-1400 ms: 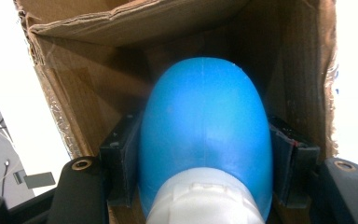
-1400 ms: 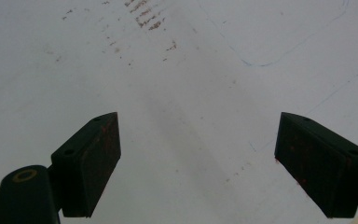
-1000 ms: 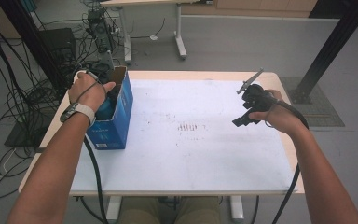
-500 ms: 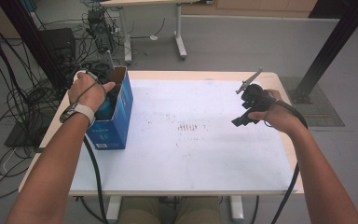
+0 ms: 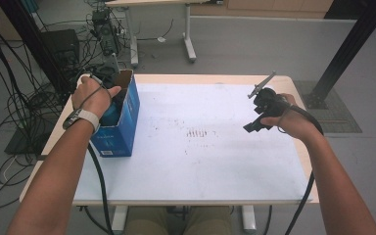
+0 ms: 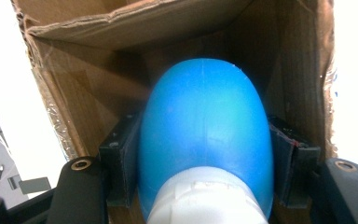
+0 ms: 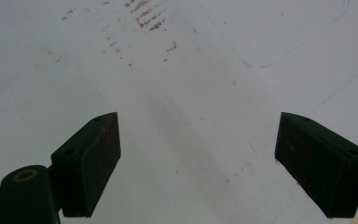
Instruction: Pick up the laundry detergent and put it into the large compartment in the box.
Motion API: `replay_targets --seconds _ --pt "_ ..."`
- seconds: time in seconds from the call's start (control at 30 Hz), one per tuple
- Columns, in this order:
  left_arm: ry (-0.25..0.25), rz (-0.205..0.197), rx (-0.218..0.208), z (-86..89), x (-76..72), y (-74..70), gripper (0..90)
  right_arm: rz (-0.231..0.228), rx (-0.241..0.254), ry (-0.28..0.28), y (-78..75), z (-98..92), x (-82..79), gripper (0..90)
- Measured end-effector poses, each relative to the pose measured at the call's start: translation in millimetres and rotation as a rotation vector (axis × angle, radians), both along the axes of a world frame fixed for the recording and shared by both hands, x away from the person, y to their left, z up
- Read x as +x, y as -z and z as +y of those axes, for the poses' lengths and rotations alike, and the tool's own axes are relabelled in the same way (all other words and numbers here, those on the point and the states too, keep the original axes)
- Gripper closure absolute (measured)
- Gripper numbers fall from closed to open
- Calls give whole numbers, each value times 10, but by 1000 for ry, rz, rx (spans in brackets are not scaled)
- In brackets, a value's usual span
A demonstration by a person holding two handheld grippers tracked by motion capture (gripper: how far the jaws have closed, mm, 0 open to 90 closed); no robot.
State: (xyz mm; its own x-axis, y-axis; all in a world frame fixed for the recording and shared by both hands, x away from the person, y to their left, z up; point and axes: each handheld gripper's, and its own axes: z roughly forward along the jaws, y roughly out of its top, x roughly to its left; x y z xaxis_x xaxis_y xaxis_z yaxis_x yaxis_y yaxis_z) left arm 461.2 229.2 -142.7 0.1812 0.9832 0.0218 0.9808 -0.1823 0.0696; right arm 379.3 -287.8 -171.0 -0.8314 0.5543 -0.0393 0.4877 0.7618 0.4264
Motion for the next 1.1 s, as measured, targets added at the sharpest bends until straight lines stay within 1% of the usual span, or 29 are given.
replay_targets --seconds 1.1 --pt "2 -2 -4 -11 -5 9 366 -4 2 10 -13 -37 -37 144"
